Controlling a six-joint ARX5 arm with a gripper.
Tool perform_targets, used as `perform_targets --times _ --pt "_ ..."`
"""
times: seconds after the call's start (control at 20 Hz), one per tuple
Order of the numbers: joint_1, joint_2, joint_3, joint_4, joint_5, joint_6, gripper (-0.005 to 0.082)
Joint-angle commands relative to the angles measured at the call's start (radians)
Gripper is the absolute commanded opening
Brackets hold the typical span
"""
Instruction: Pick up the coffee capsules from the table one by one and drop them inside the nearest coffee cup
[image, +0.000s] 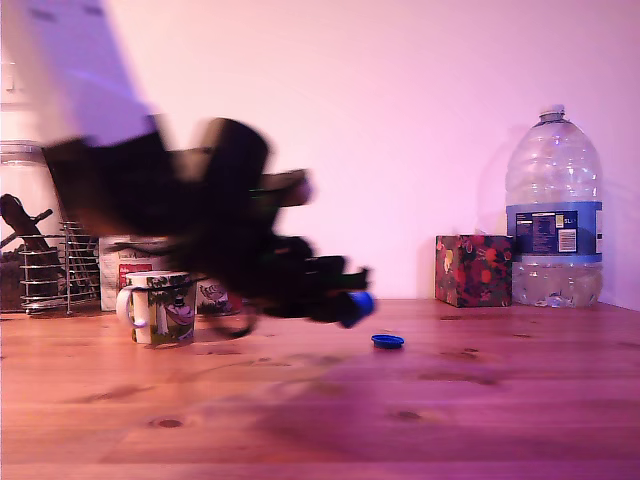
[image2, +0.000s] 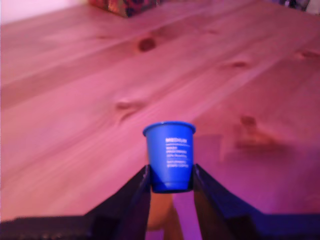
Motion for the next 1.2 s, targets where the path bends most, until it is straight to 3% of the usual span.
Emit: perform_targets --times 0.0,0.15,0.4,0.7,0.9,1.15 --pt "0.022 -0.056 -0.044 0.077 -0.021 -0.013 0.0077" --pt "0.047 -0.115 -0.136 0.177 -0.041 -0.028 0.0077" --pt "0.085 -0.195 -0.258 0.27 -0.131 -0.028 0.0077" --pt "0.145 -0.335 -0.378 0.253 -0.219 -0.027 0.0076" --pt "0.195 -0.401 -0.39 0.151 -0.259 -0.017 0.0076" --pt "0.275 -0.42 -0.39 0.106 -0.264 0.003 0.0076"
